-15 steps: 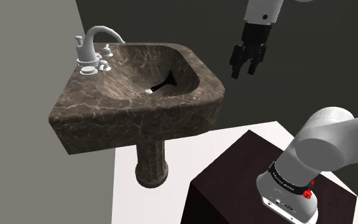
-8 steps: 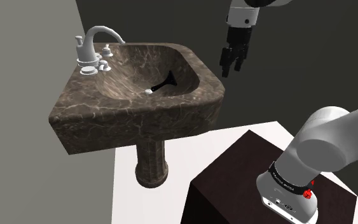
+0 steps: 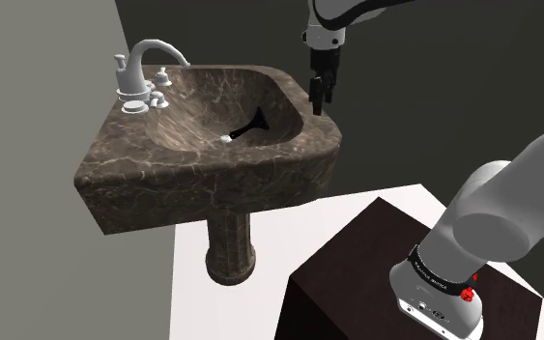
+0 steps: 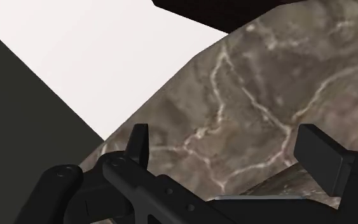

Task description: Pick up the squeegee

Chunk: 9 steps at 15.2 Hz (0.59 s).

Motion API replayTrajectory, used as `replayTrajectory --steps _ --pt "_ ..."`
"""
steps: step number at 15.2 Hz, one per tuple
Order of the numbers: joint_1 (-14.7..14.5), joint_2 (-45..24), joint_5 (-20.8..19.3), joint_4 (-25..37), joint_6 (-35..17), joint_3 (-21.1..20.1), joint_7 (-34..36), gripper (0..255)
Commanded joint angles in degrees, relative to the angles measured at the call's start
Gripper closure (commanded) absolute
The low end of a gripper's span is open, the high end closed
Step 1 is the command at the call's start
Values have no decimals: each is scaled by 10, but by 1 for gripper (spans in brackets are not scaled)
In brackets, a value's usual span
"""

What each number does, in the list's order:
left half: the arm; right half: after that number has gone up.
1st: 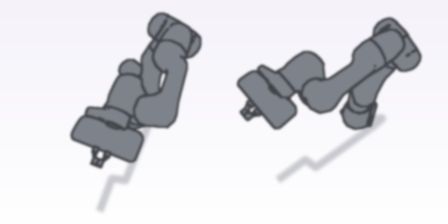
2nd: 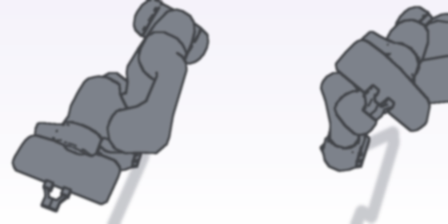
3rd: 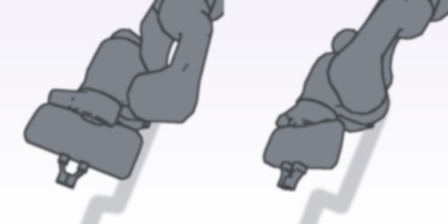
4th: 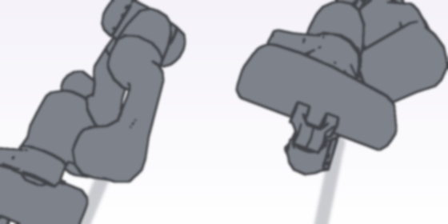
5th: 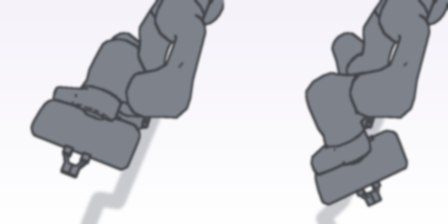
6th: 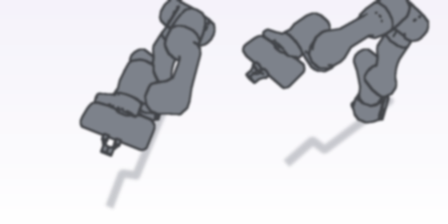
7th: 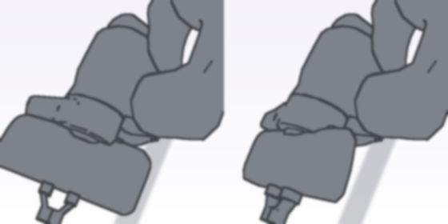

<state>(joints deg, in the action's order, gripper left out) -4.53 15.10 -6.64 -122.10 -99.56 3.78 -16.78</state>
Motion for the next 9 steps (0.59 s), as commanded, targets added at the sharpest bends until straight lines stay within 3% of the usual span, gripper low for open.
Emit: replayTrajectory --steps 1,9 --pt "-6 -51 -12 39 -10 -2 -32 0" --pt "-25 -227 -61 189 -34 -18 -145 0"
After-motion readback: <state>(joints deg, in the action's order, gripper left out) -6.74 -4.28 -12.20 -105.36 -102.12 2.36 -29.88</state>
